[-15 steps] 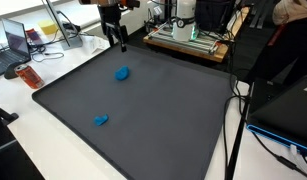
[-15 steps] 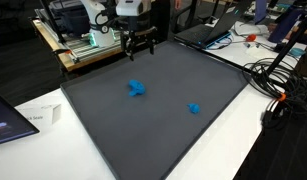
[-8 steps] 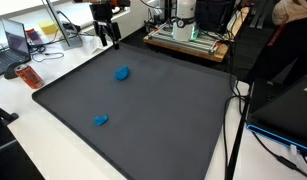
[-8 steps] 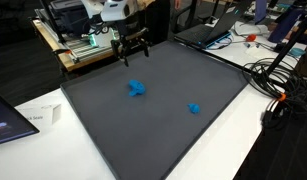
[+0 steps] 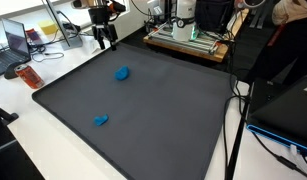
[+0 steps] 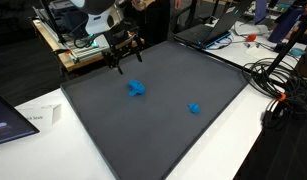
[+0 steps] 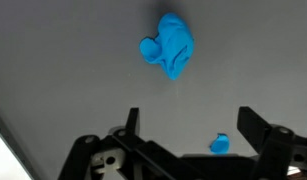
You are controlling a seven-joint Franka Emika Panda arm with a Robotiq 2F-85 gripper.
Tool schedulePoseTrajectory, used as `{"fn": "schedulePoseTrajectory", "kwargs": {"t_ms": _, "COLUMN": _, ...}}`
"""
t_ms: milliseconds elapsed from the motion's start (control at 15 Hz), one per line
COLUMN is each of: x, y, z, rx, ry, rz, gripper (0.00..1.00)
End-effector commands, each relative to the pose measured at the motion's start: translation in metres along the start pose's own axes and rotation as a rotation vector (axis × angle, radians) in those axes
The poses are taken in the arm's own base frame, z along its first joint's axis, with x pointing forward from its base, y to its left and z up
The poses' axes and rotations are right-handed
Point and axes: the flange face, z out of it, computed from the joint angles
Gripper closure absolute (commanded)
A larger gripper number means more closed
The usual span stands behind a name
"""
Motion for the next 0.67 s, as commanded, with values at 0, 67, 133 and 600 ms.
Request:
{"fn": "schedulePoseTrajectory", "kwargs": {"t_ms": 0, "x": -0.020, "y": 0.009, "z": 0.020, "rx": 0.028, "ry": -0.022, "rz": -0.049, "gripper": 0.00}}
{"fn": "schedulePoseTrajectory", "kwargs": {"t_ms": 67, "x": -0.020, "y": 0.018, "z": 0.025, "rx": 0.041, "ry": -0.029, "rz": -0.062, "gripper": 0.00}}
{"fn": "schedulePoseTrajectory", "kwargs": {"t_ms": 133, "x": -0.025, "y": 0.017, "z": 0.031, "rx": 0.046, "ry": -0.028, "rz": -0.070, "gripper": 0.00}}
{"fn": "schedulePoseTrajectory", "kwargs": {"t_ms": 600, "x": -0.033, "y": 0.021, "z": 0.055, "rx": 0.044, "ry": -0.025, "rz": -0.051, "gripper": 0.00}}
